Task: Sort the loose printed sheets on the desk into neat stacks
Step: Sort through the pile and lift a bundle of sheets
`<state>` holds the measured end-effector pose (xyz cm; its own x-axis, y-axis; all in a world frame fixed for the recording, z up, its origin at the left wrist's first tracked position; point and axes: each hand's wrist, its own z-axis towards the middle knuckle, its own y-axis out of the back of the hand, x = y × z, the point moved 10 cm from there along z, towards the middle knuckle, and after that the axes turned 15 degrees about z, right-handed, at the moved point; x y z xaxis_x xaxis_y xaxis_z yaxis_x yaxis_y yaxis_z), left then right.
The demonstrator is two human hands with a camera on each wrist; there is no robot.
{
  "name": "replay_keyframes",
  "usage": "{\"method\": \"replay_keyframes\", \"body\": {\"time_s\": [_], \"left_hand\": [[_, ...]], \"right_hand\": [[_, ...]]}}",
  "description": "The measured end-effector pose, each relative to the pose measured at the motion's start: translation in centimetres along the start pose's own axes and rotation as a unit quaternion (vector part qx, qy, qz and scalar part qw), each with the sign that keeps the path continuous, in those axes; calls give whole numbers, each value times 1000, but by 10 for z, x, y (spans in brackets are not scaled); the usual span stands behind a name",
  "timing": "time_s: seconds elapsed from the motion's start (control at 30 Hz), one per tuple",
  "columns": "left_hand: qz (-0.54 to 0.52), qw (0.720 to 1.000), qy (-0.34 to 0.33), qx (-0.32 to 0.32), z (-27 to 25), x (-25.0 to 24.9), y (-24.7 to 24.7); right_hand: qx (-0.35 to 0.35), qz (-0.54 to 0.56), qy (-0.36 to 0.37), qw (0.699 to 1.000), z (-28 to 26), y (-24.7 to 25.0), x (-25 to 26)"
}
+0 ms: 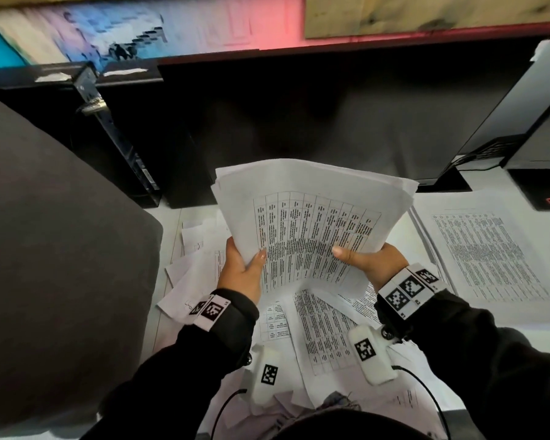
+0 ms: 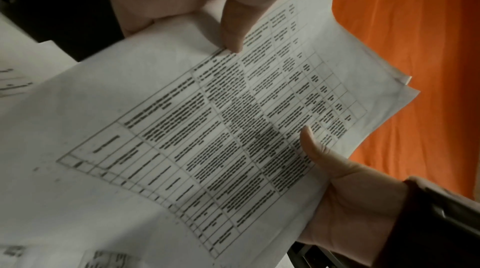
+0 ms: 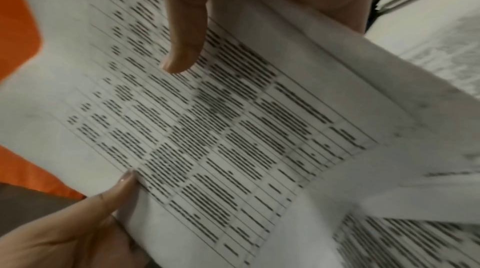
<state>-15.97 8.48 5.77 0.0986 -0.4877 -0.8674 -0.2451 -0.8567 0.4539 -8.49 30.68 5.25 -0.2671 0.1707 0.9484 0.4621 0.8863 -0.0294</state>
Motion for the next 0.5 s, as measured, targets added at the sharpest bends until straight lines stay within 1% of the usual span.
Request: {"method": "replay_keyframes", "body": {"time_s": [0.1, 0.17, 0.3, 0.4, 0.5], "left_hand": [[7, 1000, 15, 11, 0, 11, -5], [2, 1000, 20, 6, 1, 14, -4], [-4, 1000, 17, -4, 7, 12, 3], [-2, 1000, 13, 0, 12, 11, 3], [-4, 1000, 24, 17, 15, 14, -9]], "right_hand": [[-8, 17, 8, 1000, -5, 2, 5], [-7, 13, 8, 1000, -6, 2, 4], [-22, 52, -6, 998, 3, 20, -9], [-21, 7, -3, 1000, 3, 30, -9], [-1, -38, -3, 999, 3, 34, -14]]}}
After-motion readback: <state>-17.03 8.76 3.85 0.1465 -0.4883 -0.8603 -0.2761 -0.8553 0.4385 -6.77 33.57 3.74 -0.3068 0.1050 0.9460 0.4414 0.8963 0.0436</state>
